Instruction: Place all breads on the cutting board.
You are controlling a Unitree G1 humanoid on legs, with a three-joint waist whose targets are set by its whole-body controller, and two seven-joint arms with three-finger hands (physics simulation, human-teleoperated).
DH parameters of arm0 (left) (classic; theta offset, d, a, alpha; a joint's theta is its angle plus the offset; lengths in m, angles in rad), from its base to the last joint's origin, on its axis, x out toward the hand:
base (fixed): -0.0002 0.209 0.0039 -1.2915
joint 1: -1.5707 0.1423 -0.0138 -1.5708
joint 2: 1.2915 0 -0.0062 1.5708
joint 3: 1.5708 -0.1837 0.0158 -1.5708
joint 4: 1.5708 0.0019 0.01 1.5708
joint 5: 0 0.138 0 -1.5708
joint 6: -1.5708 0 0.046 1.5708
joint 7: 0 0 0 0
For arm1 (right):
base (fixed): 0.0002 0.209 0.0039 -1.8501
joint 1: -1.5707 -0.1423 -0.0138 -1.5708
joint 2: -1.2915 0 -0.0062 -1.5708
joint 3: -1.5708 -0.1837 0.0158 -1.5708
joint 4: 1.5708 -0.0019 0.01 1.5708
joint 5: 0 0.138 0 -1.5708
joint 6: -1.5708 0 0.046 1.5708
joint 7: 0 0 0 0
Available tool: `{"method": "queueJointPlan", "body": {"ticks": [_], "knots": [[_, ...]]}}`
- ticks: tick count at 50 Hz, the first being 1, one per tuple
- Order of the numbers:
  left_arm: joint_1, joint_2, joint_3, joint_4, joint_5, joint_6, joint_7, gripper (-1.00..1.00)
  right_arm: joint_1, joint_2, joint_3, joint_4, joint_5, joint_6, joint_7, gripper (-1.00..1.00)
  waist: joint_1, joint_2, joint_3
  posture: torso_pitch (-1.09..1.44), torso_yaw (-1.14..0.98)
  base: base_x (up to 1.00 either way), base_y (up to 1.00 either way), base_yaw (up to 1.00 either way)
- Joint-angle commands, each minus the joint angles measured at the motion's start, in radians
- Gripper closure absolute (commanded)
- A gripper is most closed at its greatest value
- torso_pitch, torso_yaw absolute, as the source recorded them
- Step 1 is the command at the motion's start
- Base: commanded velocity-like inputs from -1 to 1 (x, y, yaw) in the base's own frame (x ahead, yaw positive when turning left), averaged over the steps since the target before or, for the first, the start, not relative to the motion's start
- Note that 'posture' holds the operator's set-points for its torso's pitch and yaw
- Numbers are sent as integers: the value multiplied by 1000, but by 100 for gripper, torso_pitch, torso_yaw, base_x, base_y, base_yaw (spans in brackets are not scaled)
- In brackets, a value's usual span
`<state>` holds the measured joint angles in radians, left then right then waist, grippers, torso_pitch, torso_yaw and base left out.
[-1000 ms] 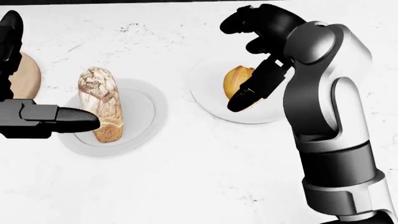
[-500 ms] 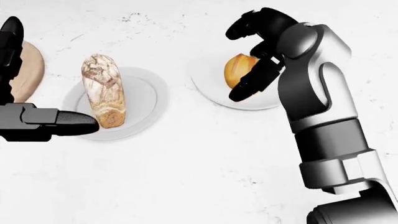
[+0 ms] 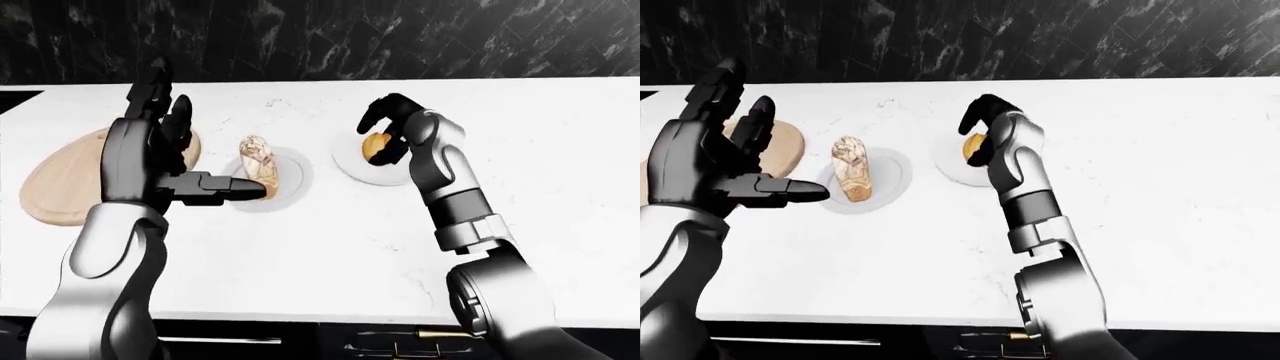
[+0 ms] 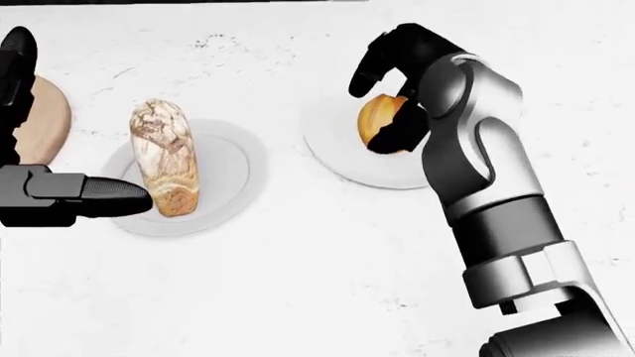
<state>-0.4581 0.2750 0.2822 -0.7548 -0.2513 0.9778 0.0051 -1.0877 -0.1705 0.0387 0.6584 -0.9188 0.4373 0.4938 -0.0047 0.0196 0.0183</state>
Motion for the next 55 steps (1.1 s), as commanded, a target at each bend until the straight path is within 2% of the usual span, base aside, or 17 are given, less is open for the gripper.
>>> {"method": "queueJointPlan", "body": {"ticks": [1,5,8,13,17,28,38,44,55], "knots": [[-19,11,9,-23,-10,-31,9,-100,-24,-6,-8,9,-30,-8,-15,8,0,5,-14,0,0,0,0,0],[-10,14,8,-22,-16,-40,14,-100,-23,-11,-14,-44,-45,10,22,24,1,4,-15,0,0,0,0,0],[-11,18,12,-28,-23,-33,20,-100,-31,-18,-21,-111,-54,33,69,54,2,4,-13,0,0,0,0,0],[-16,25,5,-21,-20,-37,24,-100,-39,-31,-31,-255,-72,82,166,71,2,5,-7,0,0,0,0,0],[-37,37,3,-23,-18,-15,28,-100,-41,-41,-41,-370,-88,117,241,98,1,6,-2,0,0,0,0,0],[-72,76,-13,17,29,1,-10,-100,-58,-56,-60,-599,-105,215,382,100,-3,7,4,0,0,0,0,0],[-115,101,-73,117,136,-13,-115,-100,-58,-62,-61,-632,-105,232,406,100,-4,8,5,0,0,0,0,0],[-137,87,-131,160,239,-27,-205,-100,-55,-66,-63,-635,-101,231,407,100,-3,6,3,0,0,0,0,0],[-190,51,-178,304,420,-100,-335,-100,-50,-65,-62,-629,-93,229,400,100,-2,-1,2,0,0,0,0,0]]}}
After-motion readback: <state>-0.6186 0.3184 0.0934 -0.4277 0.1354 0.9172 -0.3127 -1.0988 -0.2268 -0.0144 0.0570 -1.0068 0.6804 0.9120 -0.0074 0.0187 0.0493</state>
